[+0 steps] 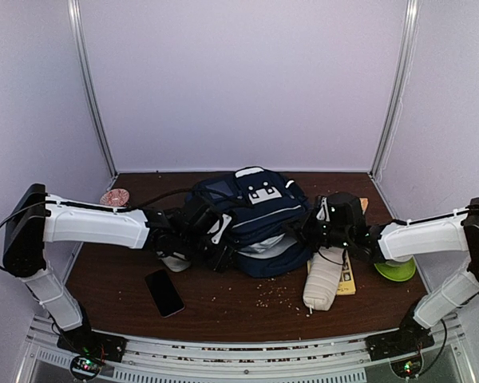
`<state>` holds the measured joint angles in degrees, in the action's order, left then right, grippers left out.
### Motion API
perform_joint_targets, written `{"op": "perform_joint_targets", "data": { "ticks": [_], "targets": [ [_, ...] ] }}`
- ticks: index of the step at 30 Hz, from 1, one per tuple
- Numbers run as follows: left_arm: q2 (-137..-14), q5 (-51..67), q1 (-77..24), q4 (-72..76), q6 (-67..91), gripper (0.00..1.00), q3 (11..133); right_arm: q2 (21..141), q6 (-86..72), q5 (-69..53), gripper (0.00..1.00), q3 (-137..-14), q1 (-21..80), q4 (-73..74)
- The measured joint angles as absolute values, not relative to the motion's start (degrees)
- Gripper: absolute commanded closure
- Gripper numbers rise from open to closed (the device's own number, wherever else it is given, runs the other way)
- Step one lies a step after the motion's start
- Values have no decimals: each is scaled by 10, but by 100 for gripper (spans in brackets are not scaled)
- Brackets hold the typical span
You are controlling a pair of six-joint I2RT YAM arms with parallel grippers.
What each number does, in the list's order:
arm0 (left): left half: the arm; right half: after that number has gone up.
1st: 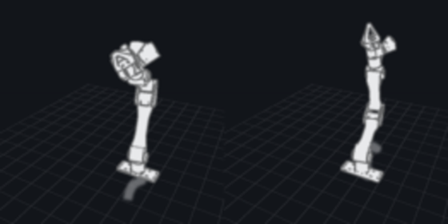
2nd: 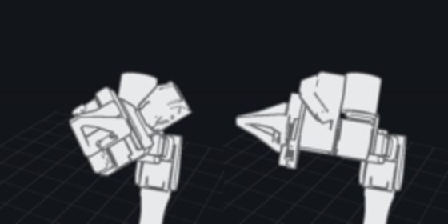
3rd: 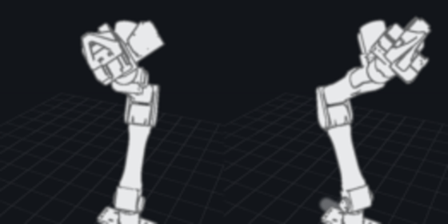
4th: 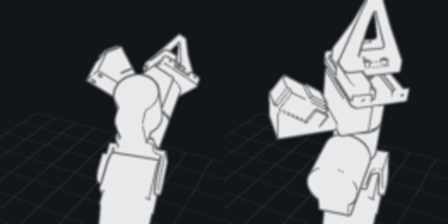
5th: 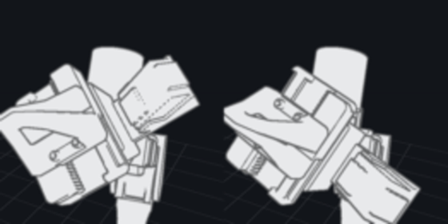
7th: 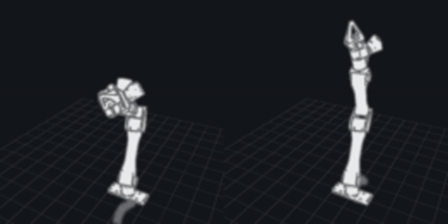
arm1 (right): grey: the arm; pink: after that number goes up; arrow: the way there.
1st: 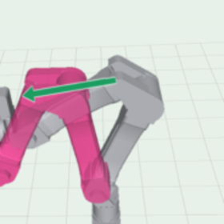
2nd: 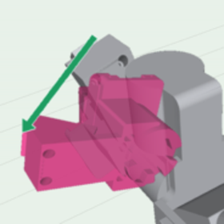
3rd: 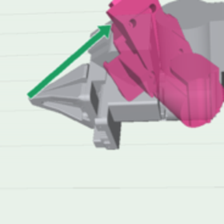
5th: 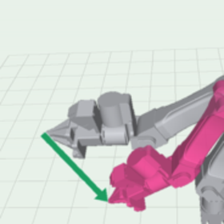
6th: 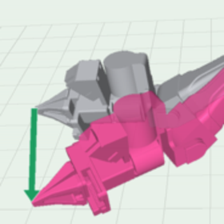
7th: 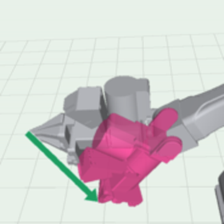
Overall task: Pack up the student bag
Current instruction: Unzip the student bag at the center of the board.
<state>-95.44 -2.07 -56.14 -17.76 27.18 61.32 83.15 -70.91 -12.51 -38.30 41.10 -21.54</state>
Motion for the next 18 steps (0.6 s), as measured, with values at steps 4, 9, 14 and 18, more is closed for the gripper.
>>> {"op": "perform_joint_targets", "data": {
  "ticks": [4, 9, 14, 18],
  "targets": [
    [-976, -25, -558, -175, 261, 38, 626, 825, -707, -135, 100, -383, 411, -215],
    [-991, -19, -543, -169, 247, 38, 627, 815, -707, -143, 100, -373, 411, -217],
    [-997, -1, -535, -156, 234, 45, 635, 812, -707, -150, 100, -365, 411, -220],
    [-1007, 11, -534, -147, 226, 53, 640, 812, -707, -151, 100, -364, 411, -222]
  ]
}}
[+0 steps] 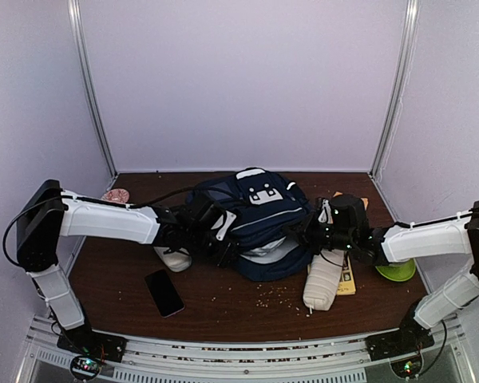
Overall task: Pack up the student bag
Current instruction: Unzip the student bag at the center of the board.
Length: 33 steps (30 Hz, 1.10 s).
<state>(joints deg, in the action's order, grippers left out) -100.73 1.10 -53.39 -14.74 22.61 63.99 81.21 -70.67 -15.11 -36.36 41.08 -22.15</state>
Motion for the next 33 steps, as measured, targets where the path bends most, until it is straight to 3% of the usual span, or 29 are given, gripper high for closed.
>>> {"op": "perform_joint_targets", "data": {
  "ticks": [4, 13, 33],
  "targets": [
    [-1019, 23, -534, -140, 222, 62, 643, 812, -707, -153, 100, -364, 411, -222],
    [-1027, 48, -534, -131, 223, 100, 643, 812, -706, -156, 100, -364, 411, -222],
    [-991, 15, -494, -103, 259, 100, 571, 804, -678, -157, 100, -364, 411, -203]
  ]
}}
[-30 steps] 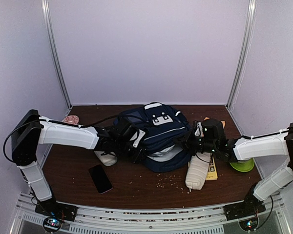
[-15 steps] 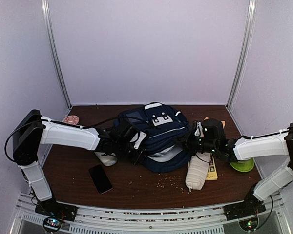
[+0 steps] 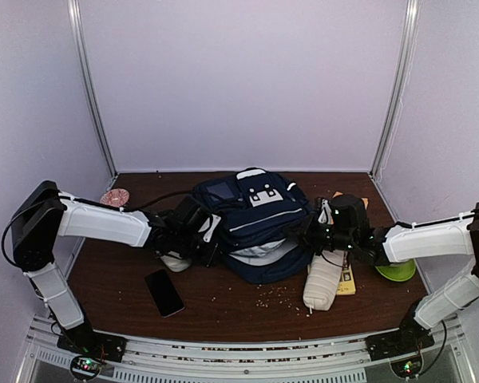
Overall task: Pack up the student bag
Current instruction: Unzip the student bag at the center of the board.
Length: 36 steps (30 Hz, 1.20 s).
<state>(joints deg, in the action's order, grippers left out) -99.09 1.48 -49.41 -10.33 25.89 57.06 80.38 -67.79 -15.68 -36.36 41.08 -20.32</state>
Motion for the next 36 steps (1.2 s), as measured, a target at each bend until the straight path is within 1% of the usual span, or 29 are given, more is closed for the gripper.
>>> {"op": "perform_joint_targets", "data": {
  "ticks": [4, 5, 7, 8, 10, 11, 12, 14, 15, 17, 18, 24, 29, 36],
  "targets": [
    [-990, 2, -479, -105, 275, 100, 569, 804, -676, -157, 100, -364, 411, -203],
    [-988, 1, -477, -106, 277, 92, 568, 804, -677, -157, 100, -364, 411, -203],
    [-982, 3, -474, -105, 279, 61, 562, 804, -676, -159, 100, -364, 411, -203],
    [-974, 3, -474, -105, 274, 48, 558, 804, -676, -160, 100, -364, 411, -203],
    [-946, 3, -476, -112, 271, 31, 545, 804, -674, -161, 100, -365, 412, -201],
    [-927, 3, -478, -118, 267, 26, 539, 806, -672, -162, 100, -368, 412, -197],
    [-904, 2, -481, -125, 261, 24, 536, 808, -670, -162, 95, -372, 413, -193],
    [-864, 2, -488, -134, 251, 21, 536, 812, -661, -161, 83, -384, 414, -179],
    [-842, 1, -492, -137, 245, 21, 537, 814, -656, -161, 79, -390, 415, -171],
    [-812, -1, -498, -144, 232, 20, 543, 816, -646, -161, 78, -401, 417, -157],
    [-802, -4, -501, -150, 222, 20, 550, 817, -641, -160, 79, -406, 419, -151],
    [-814, -26, -535, -172, 135, 21, 620, 817, -625, -155, 100, -410, 422, -126],
    [-881, -36, -578, -178, 60, 21, 692, 817, -628, -155, 100, -410, 422, -122],
    [-952, -21, -583, -181, -2, 21, 754, 816, -648, -164, 100, -414, 421, -129]
  ]
}}
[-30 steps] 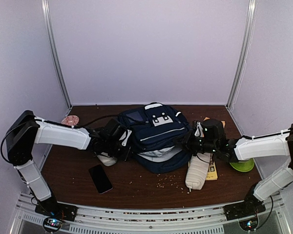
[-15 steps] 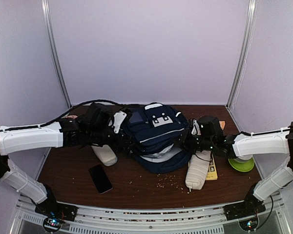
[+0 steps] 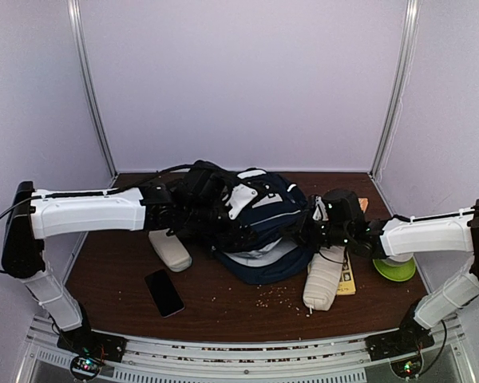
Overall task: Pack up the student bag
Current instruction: Unzip the student bag at the center of the board.
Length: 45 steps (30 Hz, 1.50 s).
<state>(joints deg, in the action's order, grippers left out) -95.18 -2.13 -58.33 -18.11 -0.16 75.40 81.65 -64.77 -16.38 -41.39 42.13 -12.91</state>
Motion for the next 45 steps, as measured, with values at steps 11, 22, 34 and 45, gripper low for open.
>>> {"op": "perform_joint_targets", "data": {
  "ticks": [11, 22, 34, 45],
  "targets": [
    [-1053, -18, -596, -197, -51, 20, 821, 811, -677, -183, 100, -415, 422, -154],
    [-1129, -101, -596, -215, -67, 91, 872, 809, -679, -185, 82, -415, 421, -158],
    [-1119, -150, -538, -222, -1, 100, 876, 768, -590, -163, 32, -474, 412, -50],
    [-1058, -255, -509, -287, 109, 100, 881, 660, -495, -34, 16, -446, 404, 126]
  ]
}}
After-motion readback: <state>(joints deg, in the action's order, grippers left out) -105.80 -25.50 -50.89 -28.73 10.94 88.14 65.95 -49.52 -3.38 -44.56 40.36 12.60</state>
